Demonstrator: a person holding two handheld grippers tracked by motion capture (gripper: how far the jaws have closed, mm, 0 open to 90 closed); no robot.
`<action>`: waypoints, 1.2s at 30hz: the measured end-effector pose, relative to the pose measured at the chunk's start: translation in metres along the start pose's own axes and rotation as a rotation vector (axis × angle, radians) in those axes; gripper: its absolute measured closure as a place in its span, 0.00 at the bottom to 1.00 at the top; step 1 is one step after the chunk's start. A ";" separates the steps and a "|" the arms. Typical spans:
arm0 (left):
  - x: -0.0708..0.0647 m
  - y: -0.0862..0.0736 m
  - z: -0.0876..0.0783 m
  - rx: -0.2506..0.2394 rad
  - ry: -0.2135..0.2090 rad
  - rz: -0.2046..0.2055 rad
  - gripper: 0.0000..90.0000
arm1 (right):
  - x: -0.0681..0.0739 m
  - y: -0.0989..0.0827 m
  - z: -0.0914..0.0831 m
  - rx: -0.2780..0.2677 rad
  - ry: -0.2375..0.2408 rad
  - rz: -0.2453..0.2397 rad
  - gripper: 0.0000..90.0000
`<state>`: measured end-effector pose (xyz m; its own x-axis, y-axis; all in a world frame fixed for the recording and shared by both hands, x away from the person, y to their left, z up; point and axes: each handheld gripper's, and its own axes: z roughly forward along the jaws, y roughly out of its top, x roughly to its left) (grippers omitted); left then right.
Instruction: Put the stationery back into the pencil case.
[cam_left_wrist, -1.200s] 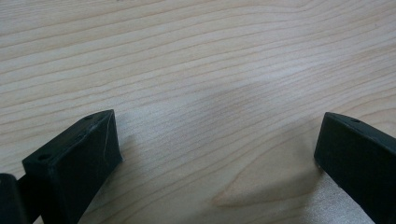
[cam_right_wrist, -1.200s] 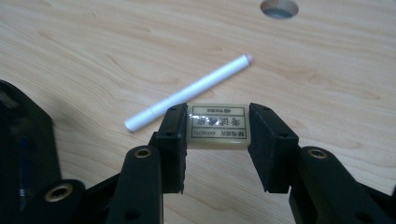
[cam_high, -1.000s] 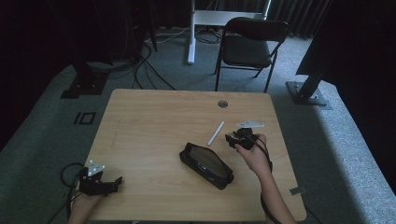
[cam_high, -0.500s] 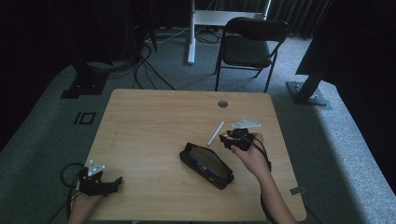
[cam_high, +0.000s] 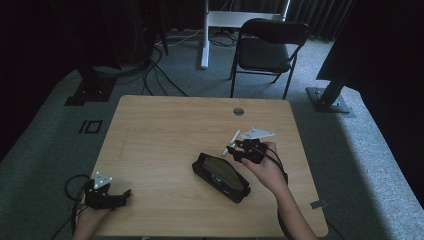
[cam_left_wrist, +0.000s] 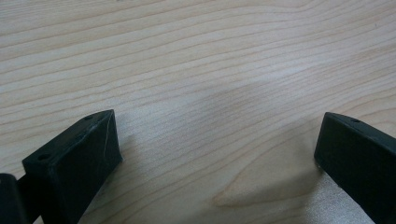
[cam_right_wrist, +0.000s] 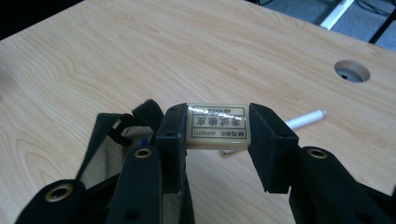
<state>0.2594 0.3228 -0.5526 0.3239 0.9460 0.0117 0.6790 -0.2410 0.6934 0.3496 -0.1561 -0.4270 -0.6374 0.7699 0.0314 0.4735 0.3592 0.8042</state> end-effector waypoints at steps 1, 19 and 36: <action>0.000 0.000 0.000 0.000 0.000 0.000 0.00 | 0.002 0.001 0.000 -0.003 0.008 -0.003 0.65; 0.000 0.000 0.000 0.000 0.000 0.002 0.00 | 0.028 0.006 -0.001 0.013 0.119 -0.097 0.65; 0.000 0.000 0.000 0.002 0.000 0.004 0.00 | 0.042 -0.005 0.022 0.132 0.168 -0.165 0.65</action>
<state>0.2595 0.3231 -0.5525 0.3265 0.9451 0.0150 0.6789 -0.2456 0.6919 0.3340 -0.1143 -0.4430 -0.7995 0.6005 0.0134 0.4227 0.5467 0.7228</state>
